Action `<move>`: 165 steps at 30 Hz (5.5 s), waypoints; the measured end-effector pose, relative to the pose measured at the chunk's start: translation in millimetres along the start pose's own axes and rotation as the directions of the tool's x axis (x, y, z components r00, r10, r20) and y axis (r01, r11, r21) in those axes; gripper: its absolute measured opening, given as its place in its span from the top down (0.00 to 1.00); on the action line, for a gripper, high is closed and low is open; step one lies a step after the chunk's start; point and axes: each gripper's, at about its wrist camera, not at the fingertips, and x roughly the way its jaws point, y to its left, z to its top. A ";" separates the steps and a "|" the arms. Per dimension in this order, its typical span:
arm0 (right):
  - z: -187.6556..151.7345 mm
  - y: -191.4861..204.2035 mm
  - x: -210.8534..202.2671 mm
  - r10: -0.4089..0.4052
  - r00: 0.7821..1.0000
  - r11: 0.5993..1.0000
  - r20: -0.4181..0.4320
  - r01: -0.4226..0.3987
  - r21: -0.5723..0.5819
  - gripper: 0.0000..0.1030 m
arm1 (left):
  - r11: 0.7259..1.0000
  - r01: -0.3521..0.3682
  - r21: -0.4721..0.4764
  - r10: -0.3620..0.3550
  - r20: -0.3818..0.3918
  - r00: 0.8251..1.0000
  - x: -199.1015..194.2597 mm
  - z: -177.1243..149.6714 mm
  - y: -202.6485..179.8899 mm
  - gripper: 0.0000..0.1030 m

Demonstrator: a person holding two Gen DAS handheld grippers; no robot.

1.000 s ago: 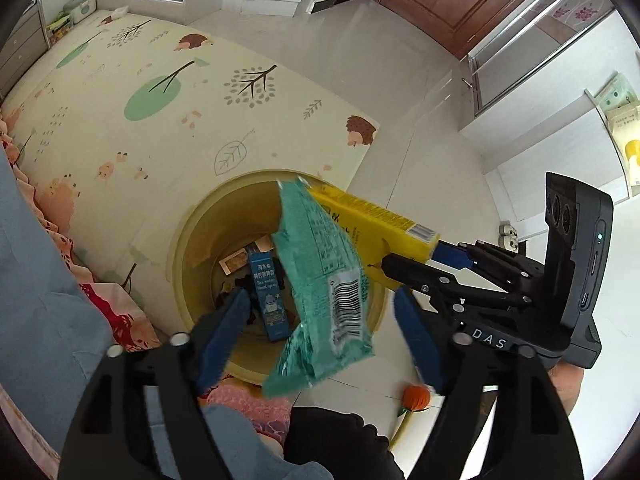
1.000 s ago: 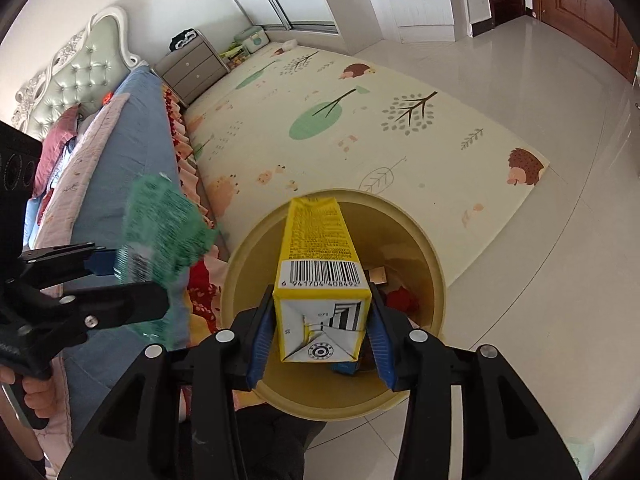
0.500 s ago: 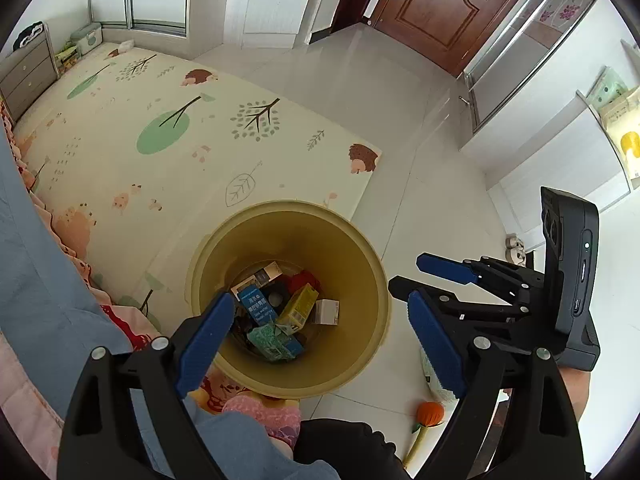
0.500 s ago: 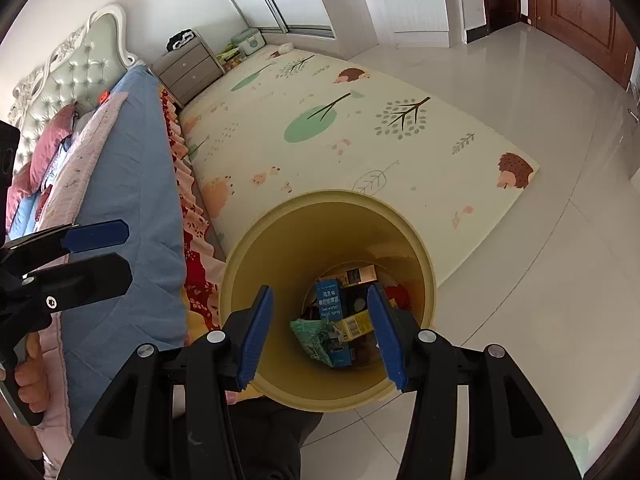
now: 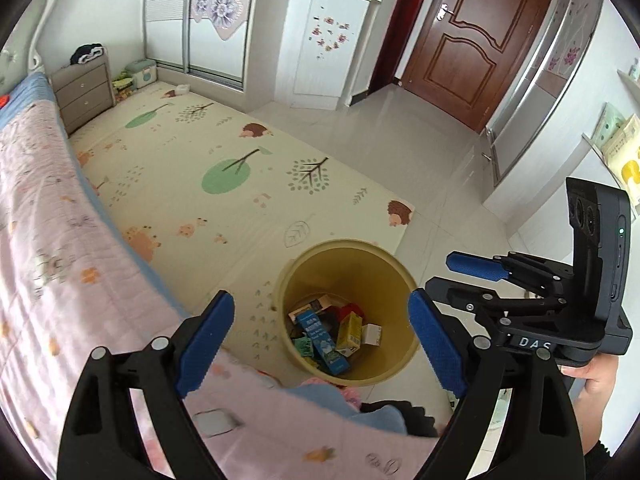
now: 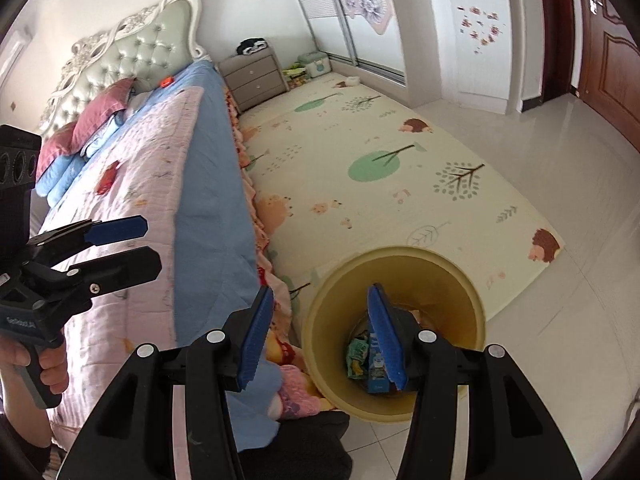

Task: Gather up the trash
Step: 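Move both open tools back over the quilt toward the red packet, then grasp the red packet with the right tool, then grasp the red-and-white snack bag with the left tool while the right tool holds the packet, then carry the snack bag and packet over the yellow bin and open both tools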

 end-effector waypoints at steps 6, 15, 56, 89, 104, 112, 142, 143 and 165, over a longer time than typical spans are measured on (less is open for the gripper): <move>14.9 85.6 17.9 0.093 0.996 0.988 -0.017 -0.094 -0.120 0.53 | 0.989 -0.126 -0.077 0.130 0.054 0.990 -59.5 -31.1 67.8 0.14; 24.6 210.5 58.0 0.202 0.975 0.934 -0.091 -0.219 -0.283 0.53 | 0.938 -0.278 -0.210 0.299 0.076 0.951 -134.0 -79.2 169.3 0.14; 150.8 433.4 272.2 0.038 0.990 0.864 -0.139 -0.103 -0.492 0.66 | 0.814 -0.425 -0.396 0.467 0.013 0.884 -138.2 -69.3 425.5 0.11; 87.6 695.9 292.9 0.321 0.898 0.729 -0.302 -0.438 -0.527 0.68 | 0.572 -0.643 -0.509 0.735 -0.028 0.677 -331.0 -205.7 601.0 0.08; 84.6 698.0 309.0 0.360 0.881 0.710 -0.307 -0.472 -0.523 0.68 | 0.555 -0.628 -0.546 0.696 -0.109 0.710 -298.9 -213.3 684.7 0.42; 83.2 685.4 301.4 0.372 0.878 0.720 -0.301 -0.478 -0.504 0.68 | 0.588 -0.510 -0.627 0.649 -0.010 0.761 -313.7 -228.6 653.1 0.55; 40.7 421.0 148.9 0.294 0.933 0.840 -0.205 -0.355 -0.409 0.68 | 0.825 -0.434 -0.362 0.485 0.061 0.872 -216.0 -167.8 332.3 0.55; 40.3 404.7 143.2 0.286 0.939 0.852 -0.193 -0.342 -0.397 0.68 | 0.839 -0.418 -0.347 0.467 0.069 0.881 -210.4 -162.2 320.0 0.55; 25.7 75.7 30.9 0.000 0.999 0.981 -0.044 -0.009 -0.193 0.68 | 0.995 -0.085 0.047 0.084 0.028 0.996 -25.8 -22.3 46.8 0.55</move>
